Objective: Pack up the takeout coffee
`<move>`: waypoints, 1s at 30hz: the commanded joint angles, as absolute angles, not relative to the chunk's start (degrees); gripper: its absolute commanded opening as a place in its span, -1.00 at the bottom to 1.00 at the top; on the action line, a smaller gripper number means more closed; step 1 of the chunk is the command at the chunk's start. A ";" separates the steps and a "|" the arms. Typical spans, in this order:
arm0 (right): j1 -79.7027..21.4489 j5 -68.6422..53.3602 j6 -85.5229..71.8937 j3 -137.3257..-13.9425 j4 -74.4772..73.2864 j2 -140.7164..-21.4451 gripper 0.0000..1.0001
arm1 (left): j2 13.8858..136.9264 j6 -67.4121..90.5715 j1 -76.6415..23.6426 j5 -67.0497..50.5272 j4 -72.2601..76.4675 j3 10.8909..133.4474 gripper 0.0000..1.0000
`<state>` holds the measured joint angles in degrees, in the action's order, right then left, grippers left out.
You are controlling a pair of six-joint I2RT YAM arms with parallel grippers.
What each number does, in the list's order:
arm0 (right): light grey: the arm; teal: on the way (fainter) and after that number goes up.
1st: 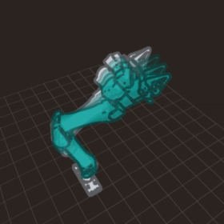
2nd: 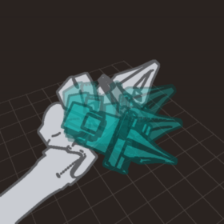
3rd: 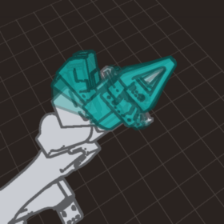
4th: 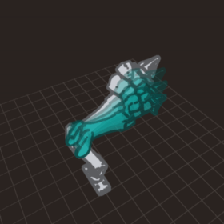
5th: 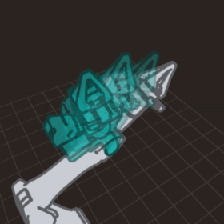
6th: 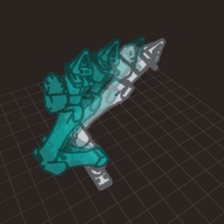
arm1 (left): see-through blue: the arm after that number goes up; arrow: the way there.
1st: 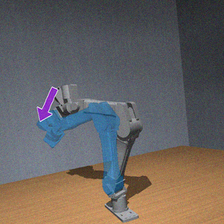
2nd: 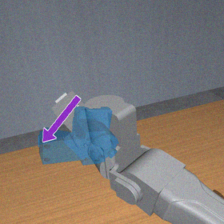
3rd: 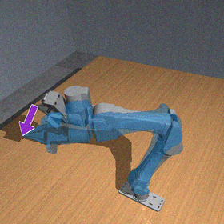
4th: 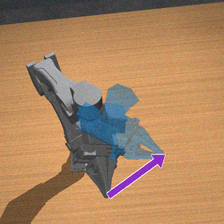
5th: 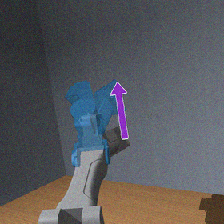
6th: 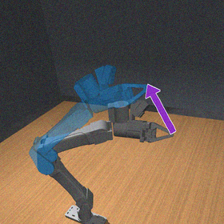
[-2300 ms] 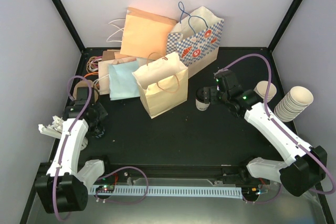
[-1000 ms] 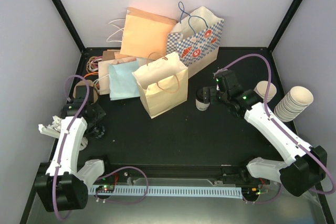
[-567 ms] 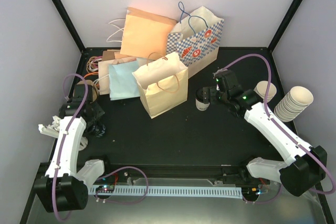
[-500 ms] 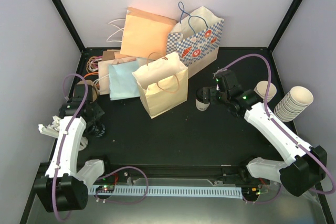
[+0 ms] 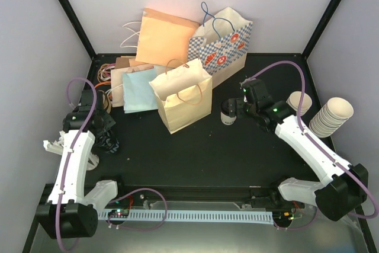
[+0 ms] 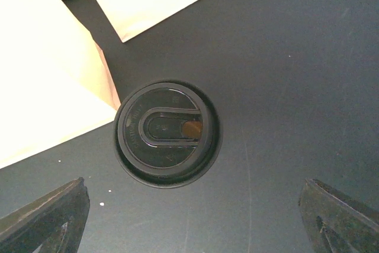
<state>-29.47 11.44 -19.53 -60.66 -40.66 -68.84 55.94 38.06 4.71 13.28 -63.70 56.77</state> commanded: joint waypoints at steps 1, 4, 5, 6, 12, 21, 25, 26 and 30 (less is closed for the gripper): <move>-29.18 11.59 -19.07 -60.93 -39.73 -69.25 0.99 | 56.68 39.07 2.75 17.03 -67.06 61.53 -0.97; -29.18 11.51 -18.98 -60.99 -39.80 -69.31 0.99 | 56.81 39.50 1.36 18.40 -68.56 64.09 -0.97; -29.14 11.56 -18.98 -61.01 -39.88 -69.26 0.99 | 56.76 39.65 0.95 18.76 -69.01 64.94 -0.97; -29.20 11.54 -18.97 -61.07 -39.90 -69.26 0.99 | 56.67 39.78 0.55 19.07 -69.43 65.97 -0.97; -29.18 11.49 -18.90 -61.11 -39.81 -69.43 0.99 | 56.95 38.80 -1.01 19.33 -72.46 72.77 -0.97; -29.18 11.10 -18.90 -61.13 -39.64 -69.76 0.99 | 56.01 32.65 -7.64 7.86 -71.45 79.67 -0.97; -29.17 10.98 -18.87 -61.31 -39.62 -69.96 0.98 | 52.92 31.32 -11.59 0.43 -65.96 75.07 -0.97; -29.18 11.01 -18.89 -61.32 -39.64 -69.97 0.99 | 52.46 30.74 -12.42 -0.06 -65.46 74.31 -0.97; -29.17 11.22 -18.81 -61.20 -39.81 -69.75 0.99 | 51.87 22.29 -15.39 -14.90 -62.01 70.37 -0.97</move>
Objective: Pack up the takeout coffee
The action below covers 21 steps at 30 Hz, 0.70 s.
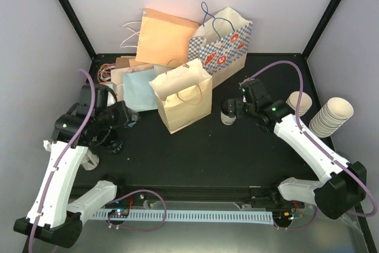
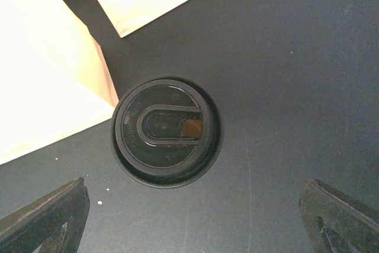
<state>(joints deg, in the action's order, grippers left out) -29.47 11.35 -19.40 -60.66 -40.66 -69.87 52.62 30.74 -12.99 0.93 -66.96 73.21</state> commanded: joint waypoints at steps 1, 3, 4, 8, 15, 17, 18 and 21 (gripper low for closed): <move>-29.18 11.19 -18.83 -61.17 -39.81 -69.73 0.99 | 52.02 21.60 -16.84 -16.84 -61.63 69.50 -0.97; -29.17 11.03 -18.81 -61.21 -39.81 -69.82 0.99 | 52.72 20.54 -20.11 -18.87 -61.98 68.59 -0.97; -29.18 11.02 -18.85 -61.24 -39.87 -69.84 0.98 | 52.94 19.66 -22.08 -19.66 -61.84 67.96 -0.97; -29.17 11.25 -18.74 -61.34 -40.08 -69.46 0.98 | 52.86 17.49 -29.12 -22.20 -59.62 66.10 -0.97; -29.18 11.47 -18.87 -61.84 -40.69 -68.50 0.98 | 53.72 14.21 -46.81 -15.04 -55.05 64.12 -0.97; -29.18 11.30 -19.14 -62.08 -40.90 -68.23 0.98 | 56.41 13.90 -52.75 -9.02 -53.46 63.09 -0.97; -29.18 11.23 -19.30 -62.25 -41.14 -68.03 0.98 | 58.07 13.93 -55.37 -5.54 -52.95 63.15 -0.97; -29.14 11.46 -19.72 -62.62 -41.97 -67.28 0.98 | 63.77 13.30 -61.65 2.52 -50.75 63.97 -0.97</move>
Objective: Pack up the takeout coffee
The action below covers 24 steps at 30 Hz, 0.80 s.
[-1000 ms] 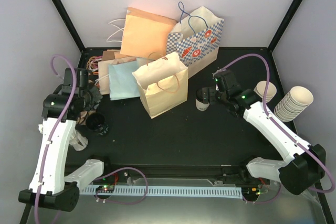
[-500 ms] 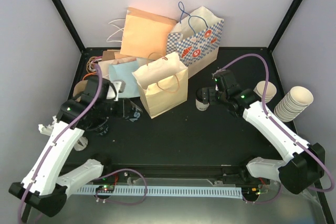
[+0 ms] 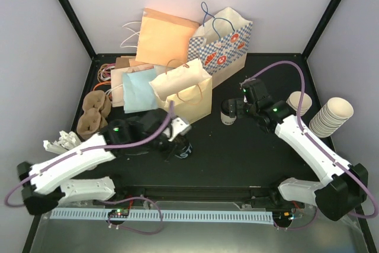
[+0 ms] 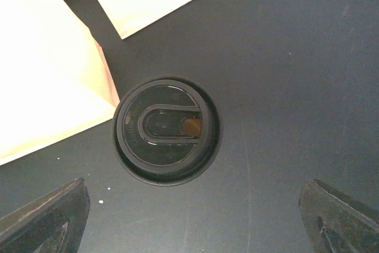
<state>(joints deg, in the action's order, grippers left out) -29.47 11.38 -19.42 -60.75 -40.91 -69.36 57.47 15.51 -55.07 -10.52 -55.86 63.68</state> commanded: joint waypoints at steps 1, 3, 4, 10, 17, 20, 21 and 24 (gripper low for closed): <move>-29.17 11.62 -19.78 -62.52 -42.20 -66.99 0.98 | 65.52 13.00 -63.62 4.98 -49.65 63.98 -0.97; -29.18 12.14 -19.92 -62.26 -42.68 -66.27 0.98 | 68.75 11.79 -66.80 8.51 -46.82 64.08 -0.97; -29.18 12.44 -20.08 -62.19 -42.95 -65.93 0.98 | 70.34 11.22 -68.14 10.03 -45.63 64.37 -0.97; -29.10 16.56 -22.01 -61.88 -45.29 -63.83 0.98 | 80.82 6.89 -70.11 16.85 -39.62 67.79 -0.97; -28.12 26.34 -25.00 -63.76 -51.46 -64.85 1.00 | 89.41 2.15 -70.14 14.85 -37.82 71.82 -0.97; -27.95 27.79 -27.30 -63.64 -52.09 -63.53 1.00 | 90.62 1.72 -70.14 13.47 -35.95 71.72 -0.97; -27.87 28.71 -28.38 -63.63 -52.42 -63.01 1.00 | 90.88 1.69 -70.14 13.45 -35.43 71.72 -0.97; -27.78 28.62 -30.06 -63.26 -52.12 -61.26 1.00 | 91.33 0.99 -70.14 12.45 -34.90 72.10 -0.97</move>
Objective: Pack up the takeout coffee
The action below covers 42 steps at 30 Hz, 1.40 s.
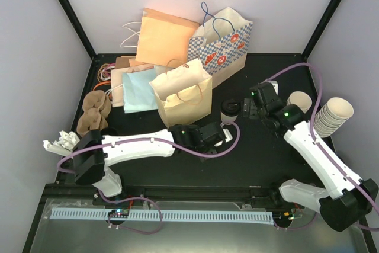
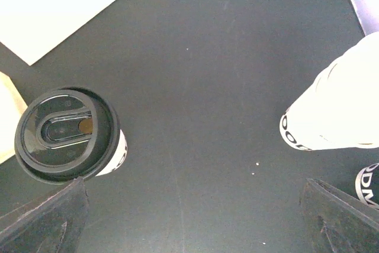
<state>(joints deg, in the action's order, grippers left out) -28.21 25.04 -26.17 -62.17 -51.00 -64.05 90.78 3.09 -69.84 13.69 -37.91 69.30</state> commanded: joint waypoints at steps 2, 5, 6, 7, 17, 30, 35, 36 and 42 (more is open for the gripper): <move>-27.77 27.76 -30.52 -62.81 -51.63 -60.48 1.00 | 92.12 0.40 -70.14 12.26 -34.24 72.07 -0.97; -27.77 26.73 -30.70 -62.26 -50.97 -59.91 1.00 | 93.63 0.75 -70.14 15.62 -33.45 72.15 -0.97; -27.77 26.46 -30.76 -62.19 -50.90 -59.86 1.00 | 94.02 0.34 -70.14 15.89 -33.12 72.27 -0.97; -27.77 26.33 -30.76 -62.08 -50.89 -59.85 1.00 | 94.57 -0.02 -70.11 15.91 -32.91 72.48 -0.97; -27.78 25.84 -29.98 -60.48 -49.61 -59.81 1.00 | 99.84 0.32 -70.14 14.38 -34.17 74.48 -0.97; -27.77 23.78 -29.18 -59.47 -48.17 -59.76 1.00 | 99.04 0.99 -70.14 15.36 -35.49 74.01 -0.75; -27.77 23.71 -29.13 -59.40 -48.15 -59.70 1.00 | 97.61 1.14 -70.09 15.82 -35.40 74.21 -0.91; -27.80 23.72 -29.03 -59.30 -48.14 -59.68 1.00 | 97.36 1.24 -70.13 15.60 -35.45 74.33 -0.92; -27.77 23.65 -28.77 -59.42 -48.03 -59.71 1.00 | 96.69 1.23 -70.14 15.47 -36.21 74.77 -0.68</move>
<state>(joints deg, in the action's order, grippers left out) -28.14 23.38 -28.88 -59.83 -48.95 -60.25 98.87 0.93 -69.84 14.98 -35.16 71.99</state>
